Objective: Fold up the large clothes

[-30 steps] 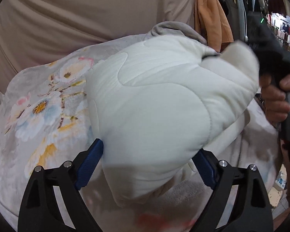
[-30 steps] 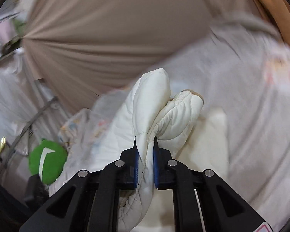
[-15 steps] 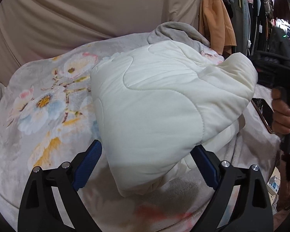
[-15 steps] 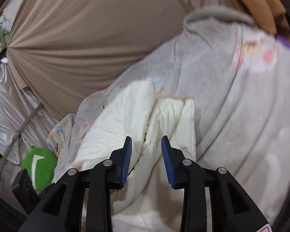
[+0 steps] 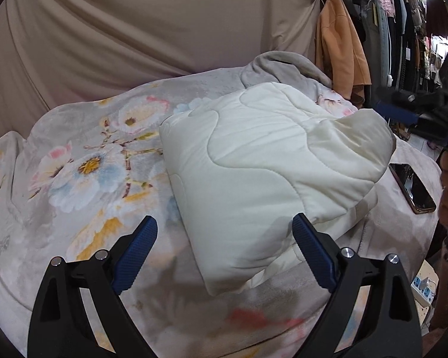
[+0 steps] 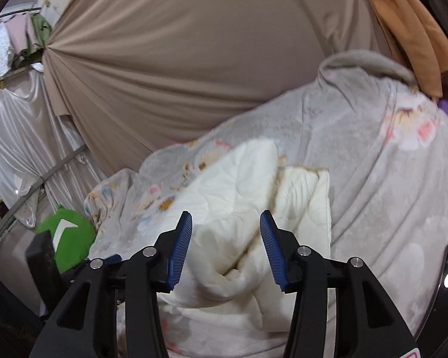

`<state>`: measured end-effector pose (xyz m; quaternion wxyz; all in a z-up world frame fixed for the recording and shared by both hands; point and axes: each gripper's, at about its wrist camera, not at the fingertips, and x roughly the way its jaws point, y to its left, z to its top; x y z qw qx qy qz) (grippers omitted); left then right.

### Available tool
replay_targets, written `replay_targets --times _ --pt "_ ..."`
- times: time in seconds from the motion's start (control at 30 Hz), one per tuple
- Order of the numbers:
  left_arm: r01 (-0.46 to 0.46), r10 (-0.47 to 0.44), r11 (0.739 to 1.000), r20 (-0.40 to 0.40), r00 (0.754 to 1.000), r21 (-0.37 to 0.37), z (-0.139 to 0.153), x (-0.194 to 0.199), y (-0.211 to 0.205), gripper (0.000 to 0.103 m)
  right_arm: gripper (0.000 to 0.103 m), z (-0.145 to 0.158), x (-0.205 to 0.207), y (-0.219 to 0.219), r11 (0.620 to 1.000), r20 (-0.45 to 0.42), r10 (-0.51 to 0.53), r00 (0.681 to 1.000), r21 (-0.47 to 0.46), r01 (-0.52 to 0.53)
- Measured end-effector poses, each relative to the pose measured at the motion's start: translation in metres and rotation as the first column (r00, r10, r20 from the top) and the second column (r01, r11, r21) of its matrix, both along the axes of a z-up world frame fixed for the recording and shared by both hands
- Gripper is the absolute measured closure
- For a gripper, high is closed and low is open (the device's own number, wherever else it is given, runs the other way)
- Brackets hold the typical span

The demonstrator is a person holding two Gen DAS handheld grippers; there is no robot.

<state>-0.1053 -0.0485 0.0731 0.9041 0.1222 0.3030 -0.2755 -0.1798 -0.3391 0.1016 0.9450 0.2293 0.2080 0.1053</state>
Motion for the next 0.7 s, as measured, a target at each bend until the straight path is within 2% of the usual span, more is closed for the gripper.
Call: replay_targets --times 0.1,0.2,0.23,0.27,0.3,0.43,0.5,0.6,0.67,0.7 --pt "-0.006 0.007 1.0 0.009 1.0 -0.006 0.003 -0.002 0.003 0.014 0.044 0.007 0.0 0.018 0.997 -0.003 0.035 0.999 -0.074 -0.036" --pt "-0.007 0.007 1.0 0.01 1.0 -0.016 0.005 -0.004 0.004 0.014 0.043 -0.007 0.011 0.034 0.988 -0.067 0.028 0.997 -0.15 -0.038" --pt "-0.007 0.007 1.0 0.014 1.0 -0.023 0.007 -0.005 0.006 0.014 0.049 -0.013 0.014 0.036 0.986 -0.087 0.024 0.996 -0.163 -0.038" --pt "-0.002 0.002 0.999 0.019 1.0 -0.036 0.01 -0.006 0.008 0.014 0.06 -0.02 0.016 0.037 0.985 -0.106 0.022 0.994 -0.168 -0.04" --pt "0.008 -0.007 0.998 0.024 1.0 -0.055 0.014 -0.009 0.011 0.014 0.081 -0.025 0.015 0.036 0.986 -0.11 0.027 0.994 -0.158 -0.045" --pt "0.057 -0.046 0.977 0.059 0.997 -0.204 0.048 -0.013 0.028 0.013 0.088 -0.023 -0.011 0.024 0.996 -0.014 0.054 0.998 -0.074 -0.055" --pt "0.064 -0.051 0.967 0.058 0.997 -0.246 0.058 -0.008 0.026 0.013 0.088 -0.032 -0.022 0.016 0.998 0.003 0.051 0.999 -0.02 -0.051" --pt "0.055 -0.049 0.974 0.032 0.998 -0.218 0.048 0.008 0.005 0.013 0.089 -0.071 -0.016 -0.003 0.998 -0.105 0.013 0.994 0.069 -0.005" --pt "0.028 -0.031 0.987 -0.015 0.999 -0.159 0.027 0.026 -0.016 0.015 0.089 -0.098 -0.012 -0.012 0.994 -0.174 -0.002 0.985 0.109 0.021" --pt "0.019 -0.024 0.992 -0.045 0.999 -0.122 0.013 0.034 -0.027 0.019 0.09 -0.109 -0.011 -0.014 0.992 -0.199 -0.009 0.98 0.119 0.033"
